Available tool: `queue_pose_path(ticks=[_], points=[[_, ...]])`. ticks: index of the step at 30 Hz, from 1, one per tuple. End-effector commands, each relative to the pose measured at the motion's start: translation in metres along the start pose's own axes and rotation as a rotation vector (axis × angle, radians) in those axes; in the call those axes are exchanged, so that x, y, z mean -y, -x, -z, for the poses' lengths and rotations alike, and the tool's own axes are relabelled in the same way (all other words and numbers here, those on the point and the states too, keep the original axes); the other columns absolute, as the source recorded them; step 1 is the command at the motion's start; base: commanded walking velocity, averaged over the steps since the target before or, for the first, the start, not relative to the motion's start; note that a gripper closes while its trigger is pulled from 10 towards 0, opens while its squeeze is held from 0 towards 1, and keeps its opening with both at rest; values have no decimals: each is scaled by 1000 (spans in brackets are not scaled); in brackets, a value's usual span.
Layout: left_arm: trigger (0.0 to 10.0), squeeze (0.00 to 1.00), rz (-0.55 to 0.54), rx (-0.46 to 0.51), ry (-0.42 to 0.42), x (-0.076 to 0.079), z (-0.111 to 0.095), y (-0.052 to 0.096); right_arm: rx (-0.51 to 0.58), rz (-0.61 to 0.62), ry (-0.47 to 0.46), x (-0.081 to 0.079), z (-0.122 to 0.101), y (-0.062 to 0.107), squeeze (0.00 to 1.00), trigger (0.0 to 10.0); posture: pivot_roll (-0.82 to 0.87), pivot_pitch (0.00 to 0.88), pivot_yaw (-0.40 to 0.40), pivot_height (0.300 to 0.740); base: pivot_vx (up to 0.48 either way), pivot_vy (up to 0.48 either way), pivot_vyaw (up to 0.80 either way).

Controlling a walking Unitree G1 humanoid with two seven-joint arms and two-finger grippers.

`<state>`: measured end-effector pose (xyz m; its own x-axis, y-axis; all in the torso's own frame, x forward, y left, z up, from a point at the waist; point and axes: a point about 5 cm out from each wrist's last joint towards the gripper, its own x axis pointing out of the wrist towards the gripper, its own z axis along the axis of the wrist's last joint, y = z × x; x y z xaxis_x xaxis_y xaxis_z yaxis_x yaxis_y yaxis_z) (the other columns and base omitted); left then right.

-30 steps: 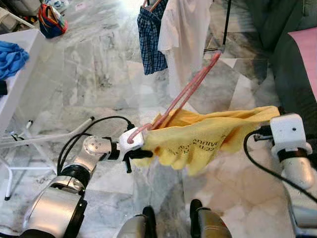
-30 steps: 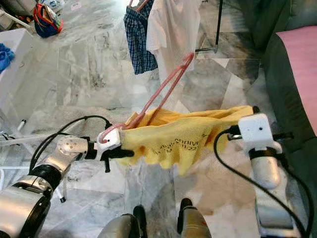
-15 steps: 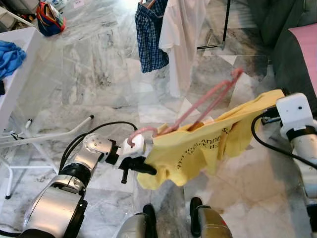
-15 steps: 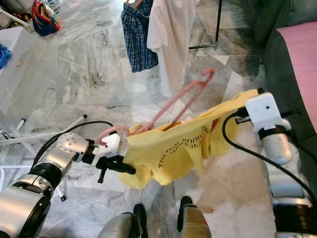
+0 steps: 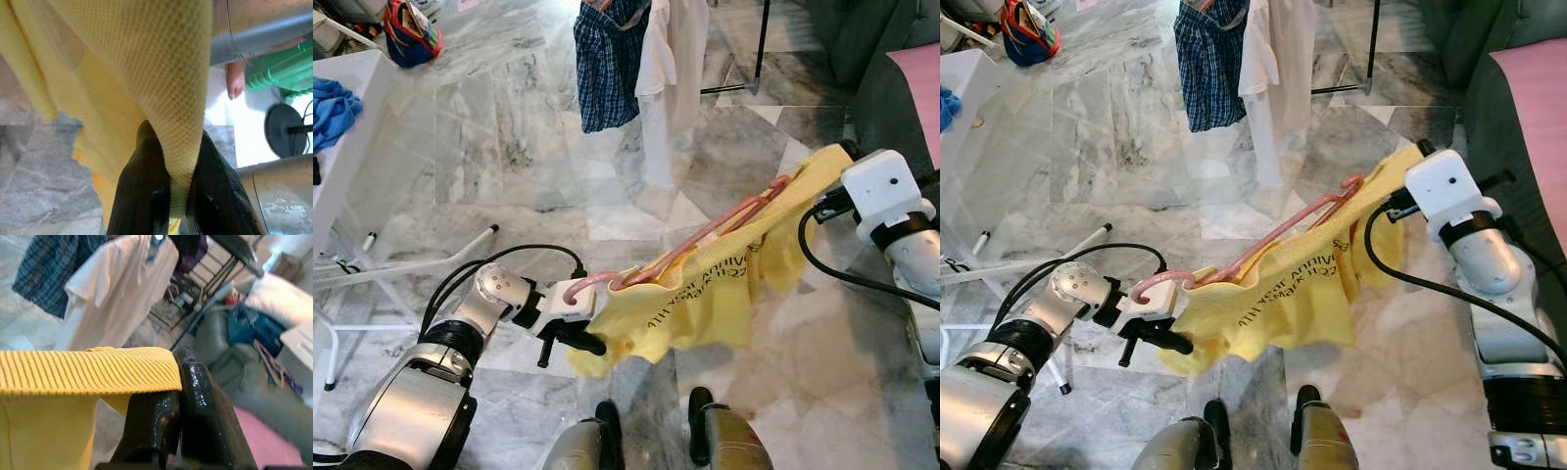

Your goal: Hang hanger

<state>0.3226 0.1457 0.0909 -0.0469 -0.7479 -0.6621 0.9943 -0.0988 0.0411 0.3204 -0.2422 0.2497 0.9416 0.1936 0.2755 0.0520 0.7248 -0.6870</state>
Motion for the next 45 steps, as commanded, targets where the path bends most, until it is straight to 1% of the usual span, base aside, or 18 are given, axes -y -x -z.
queue_pose_path(ticks=[1, 7, 14, 16, 17, 23, 24, 26, 29, 30, 32, 36, 37, 38, 39, 40, 41, 45], points=[[0, 0, 81, -142, 107, 22, 37, 7, 100, 102, 25, 31, -26, -3, 0, 0, -141, 341, 177, 740, 0, 0, 0], [0, 0, 118, -195, 113, 26, 42, 7, 197, 100, 4, 37, -56, -15, 0, 0, -144, 339, 181, 740, 0, 0, 0], [0, 0, 135, -221, 111, 28, 45, 6, 318, -13, -17, 17, -86, -21, 0, 0, -146, 337, 183, 740, 0, 0, 0], [0, 0, 136, -228, 109, 28, 45, 6, 349, -62, -39, 3, -95, -23, 0, 0, -146, 337, 185, 740, 0, 0, 0], [0, 0, 136, -228, 109, 28, 45, 6, 349, -62, -39, 3, -95, -23, 0, 0, -146, 337, 185, 740, 0, 0, 0], [0, 0, 140, -228, 100, 29, 44, 1, 433, -219, -171, -41, -120, -24, 0, 0, -147, 338, 182, 740, 0, 0, 0], [0, 0, 140, -228, 100, 29, 44, 1, 433, -219, -171, -41, -120, -24, 0, 0, -147, 338, 182, 740, 0, 0, 0], [0, 0, 139, -224, 95, 28, 43, -1, 450, -307, -244, -61, -127, -19, 0, 0, -148, 337, 181, 740, 0, 0, 0], [0, 0, 137, -220, 92, 28, 42, -2, 459, -386, -301, -79, -132, -14, 0, 0, -150, 335, 178, 740, 0, 0, 0], [0, 0, 135, -219, 91, 28, 41, -3, 464, -424, -349, -87, -135, -12, 0, 0, -150, 334, 179, 740, 0, 0, 0], [0, 0, 132, -217, 89, 27, 41, -4, 463, -482, -401, -96, -137, -9, 0, 0, -149, 334, 179, 740, 0, 0, 0], [0, 0, 126, -212, 82, 27, 40, -5, 447, -546, -437, -106, -136, -4, 0, 0, -151, 331, 176, 740, 0, 0, 0], [0, 0, 115, -202, 71, 25, 38, -7, 409, -638, -412, -123, -129, 2, 0, 3020, -152, 330, 175, 740, 0, 0, 0], [0, 0, 110, -196, 65, 25, 36, -8, 371, -677, -412, -132, -122, 5, 0, 4863, -153, 328, 174, 740, 0, 0, 0], [0, 0, 106, -189, 56, 24, 34, -9, 316, -718, -396, -142, -112, 8, 0, 10000, -151, 327, 172, 740, 0, 0, 0], [0, 0, 105, -185, 50, 24, 34, -10, 291, -739, -373, -148, -107, 9, 0, 10000, -151, 327, 172, 740, 0, 0, 0], [0, 0, 100, -180, 43, 23, 33, -11, 268, -759, -390, -152, -103, 11, 1000, 10000, -151, 327, 172, 740, 0, 0, 0], [0, 0, 99, -165, 31, 22, 29, -13, 216, -812, -387, -161, -93, 19, 1000, 10000, -150, 326, 168, 740, 0, 0, 0]])
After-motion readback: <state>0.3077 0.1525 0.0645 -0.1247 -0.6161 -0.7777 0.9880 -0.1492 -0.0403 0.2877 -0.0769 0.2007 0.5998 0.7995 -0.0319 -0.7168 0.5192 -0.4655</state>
